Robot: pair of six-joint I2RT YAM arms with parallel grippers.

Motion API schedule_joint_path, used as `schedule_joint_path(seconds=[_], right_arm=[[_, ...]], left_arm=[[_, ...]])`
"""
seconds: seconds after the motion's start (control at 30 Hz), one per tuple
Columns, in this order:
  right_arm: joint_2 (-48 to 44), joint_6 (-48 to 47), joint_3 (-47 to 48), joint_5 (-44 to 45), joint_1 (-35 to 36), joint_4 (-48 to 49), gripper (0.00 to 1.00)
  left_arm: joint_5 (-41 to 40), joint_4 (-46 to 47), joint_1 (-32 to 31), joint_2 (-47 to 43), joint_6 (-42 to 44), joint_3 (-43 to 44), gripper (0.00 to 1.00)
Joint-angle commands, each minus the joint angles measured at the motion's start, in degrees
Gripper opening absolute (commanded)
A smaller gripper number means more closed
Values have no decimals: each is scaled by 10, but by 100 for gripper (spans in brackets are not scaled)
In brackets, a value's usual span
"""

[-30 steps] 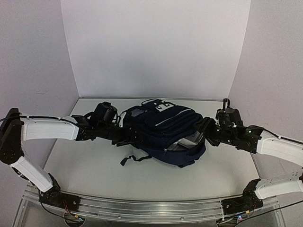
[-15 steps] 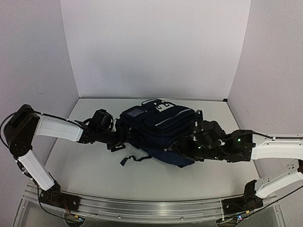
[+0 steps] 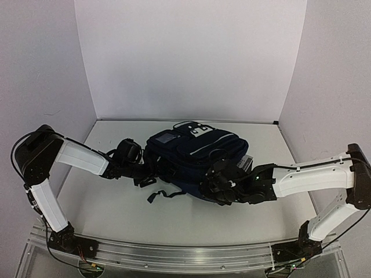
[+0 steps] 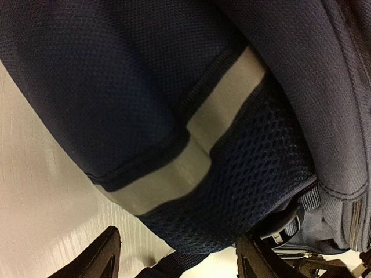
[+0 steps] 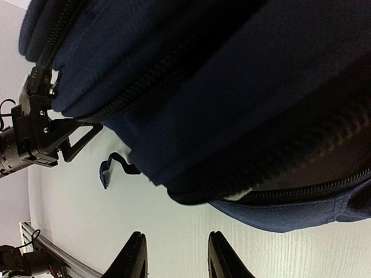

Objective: Pack the student bag
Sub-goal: Zip the student bag at the center of the board.

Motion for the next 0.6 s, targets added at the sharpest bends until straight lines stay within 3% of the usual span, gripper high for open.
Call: schedule_joint_path(seconds=[0.0,0.13,0.37,0.57], right_arm=[[17,26,23,36,1,22,35],[36,30,32,44,1,23,35],[74,49,44,78,0,22,34],[105,50,59,98,-5,21,33]], left_arm=[[-25,26,6,20,-4,25,59],[-31,33,6,29,-1,33,48],[-56,22,6,28,13,38,17],[-54,22,6,27,19,38,1]])
